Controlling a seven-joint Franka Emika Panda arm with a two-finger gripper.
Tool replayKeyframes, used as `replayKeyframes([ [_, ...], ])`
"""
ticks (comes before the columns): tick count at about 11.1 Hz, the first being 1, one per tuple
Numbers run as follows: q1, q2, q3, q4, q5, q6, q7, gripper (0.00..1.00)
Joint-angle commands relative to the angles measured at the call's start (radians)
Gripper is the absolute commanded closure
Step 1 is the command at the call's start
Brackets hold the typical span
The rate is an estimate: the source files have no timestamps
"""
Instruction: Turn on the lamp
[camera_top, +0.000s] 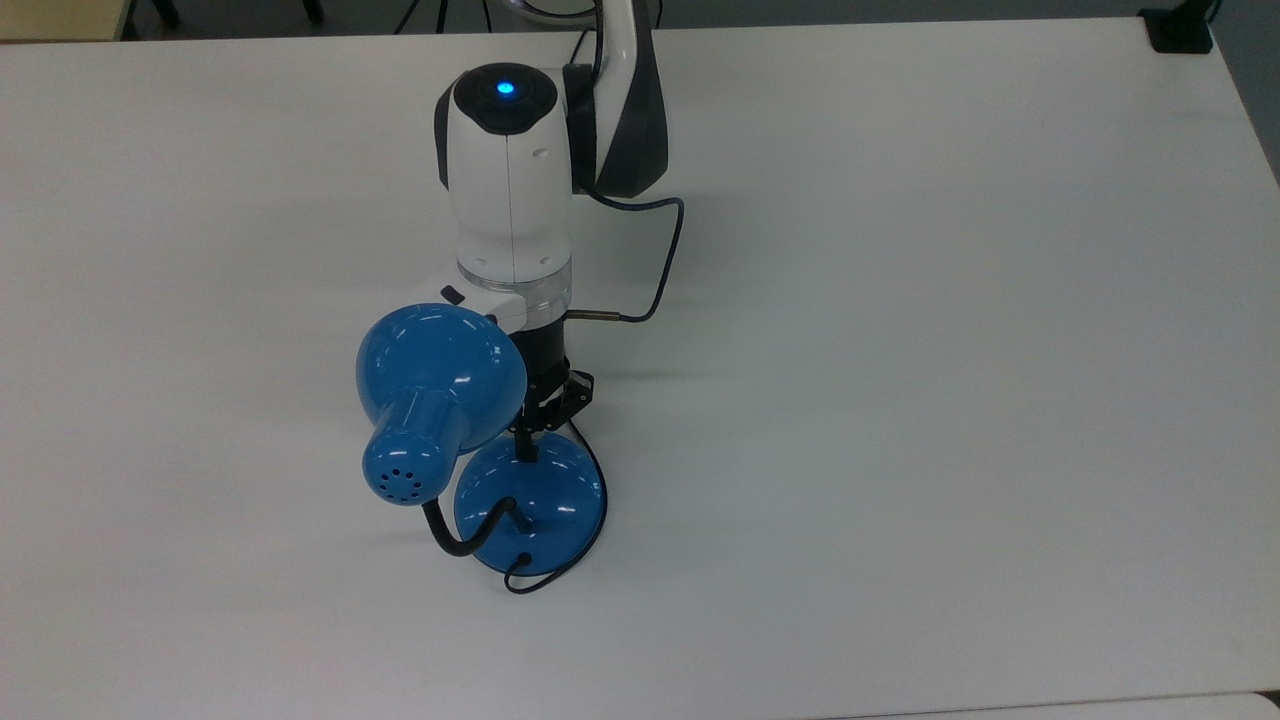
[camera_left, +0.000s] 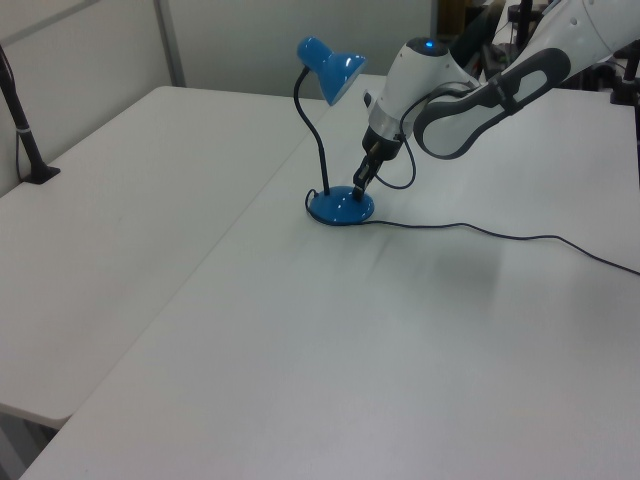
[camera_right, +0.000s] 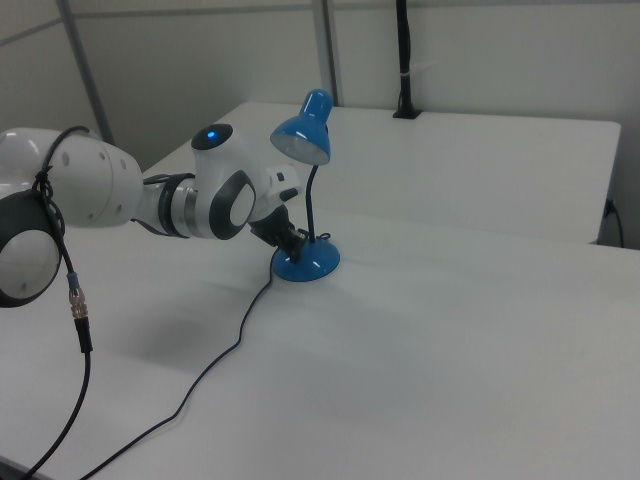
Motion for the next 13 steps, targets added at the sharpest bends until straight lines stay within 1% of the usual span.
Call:
replayKeyframes([
  [1, 0.001, 0.004, -0.002, -0.014, -0.035, 0.049, 0.019, 1.0],
  [4, -0.005, 0.016, -0.001, -0.014, -0.064, 0.09, 0.007, 1.0],
  [5, -0.007, 0.018, -0.001, -0.014, -0.084, 0.091, -0.007, 1.0],
  [7, -0.011, 0.01, -0.001, -0.019, -0.092, 0.087, -0.008, 1.0],
  [8, -0.011, -0.028, -0.001, -0.031, -0.089, 0.074, -0.001, 0.99],
  [9, -0.004, -0.081, -0.001, -0.069, -0.087, 0.028, 0.005, 0.98],
  [10, 0.008, -0.141, 0.002, -0.089, -0.087, -0.086, 0.007, 0.97],
  [12, 0.041, -0.261, 0.014, -0.086, -0.081, -0.399, 0.009, 0.97],
  [13, 0.067, -0.314, 0.014, -0.085, -0.075, -0.501, 0.01, 0.97],
])
